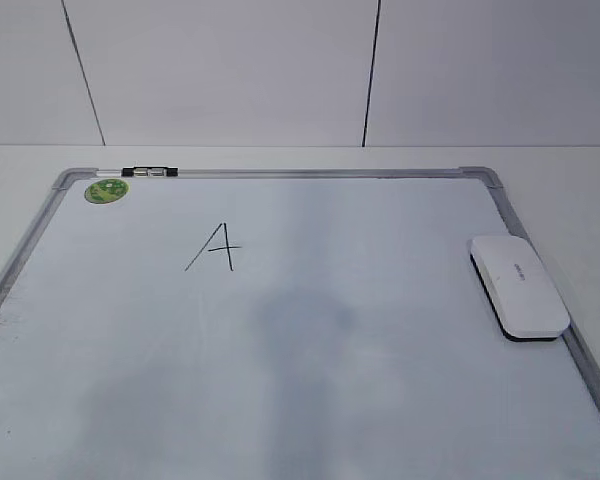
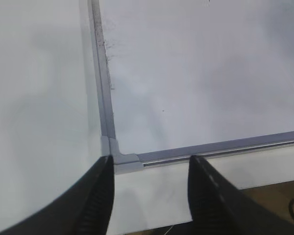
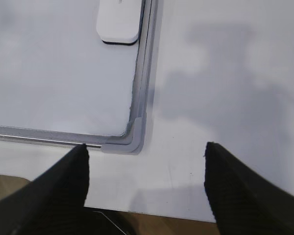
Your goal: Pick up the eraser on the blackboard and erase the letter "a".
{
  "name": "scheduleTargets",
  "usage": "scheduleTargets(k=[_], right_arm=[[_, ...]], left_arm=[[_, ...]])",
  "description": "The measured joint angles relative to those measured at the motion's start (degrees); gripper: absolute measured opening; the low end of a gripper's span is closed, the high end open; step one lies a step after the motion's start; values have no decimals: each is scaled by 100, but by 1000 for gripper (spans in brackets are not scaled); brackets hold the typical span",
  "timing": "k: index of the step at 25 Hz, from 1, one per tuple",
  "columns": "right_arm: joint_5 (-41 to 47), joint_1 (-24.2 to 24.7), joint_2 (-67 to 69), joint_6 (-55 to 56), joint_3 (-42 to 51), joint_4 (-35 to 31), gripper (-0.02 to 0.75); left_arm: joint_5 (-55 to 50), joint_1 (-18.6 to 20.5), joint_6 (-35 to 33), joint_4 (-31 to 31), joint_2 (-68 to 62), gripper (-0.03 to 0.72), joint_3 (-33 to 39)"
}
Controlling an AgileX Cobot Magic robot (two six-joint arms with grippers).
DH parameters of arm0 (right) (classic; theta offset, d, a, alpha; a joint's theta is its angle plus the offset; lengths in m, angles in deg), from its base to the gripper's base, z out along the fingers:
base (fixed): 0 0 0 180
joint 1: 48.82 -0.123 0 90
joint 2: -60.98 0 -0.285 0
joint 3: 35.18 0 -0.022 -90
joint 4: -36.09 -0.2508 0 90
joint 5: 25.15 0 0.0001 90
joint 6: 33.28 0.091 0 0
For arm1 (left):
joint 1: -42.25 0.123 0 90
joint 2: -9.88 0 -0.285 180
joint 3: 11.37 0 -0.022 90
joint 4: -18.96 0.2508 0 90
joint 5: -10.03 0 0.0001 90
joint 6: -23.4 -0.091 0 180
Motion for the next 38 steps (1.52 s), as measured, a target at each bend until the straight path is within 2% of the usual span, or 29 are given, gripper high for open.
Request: scheduleTargets(k=[5, 12, 31, 34, 38], right_arm=[[-248, 0, -33, 0, 521, 52, 582], [-580, 0, -36, -10, 832, 189, 582], [-669, 11, -61, -20, 843, 235, 582], [-669, 225, -136, -20, 843, 235, 582], [-678, 846, -331, -20, 843, 245, 582]], left_arm=[[143, -199, 0, 283, 73, 361, 224], [518, -228, 0, 450, 81, 360, 386], [541, -228, 0, 462, 81, 352, 386], [541, -228, 0, 462, 118, 342, 386], [541, -204, 0, 462, 415, 340, 386]])
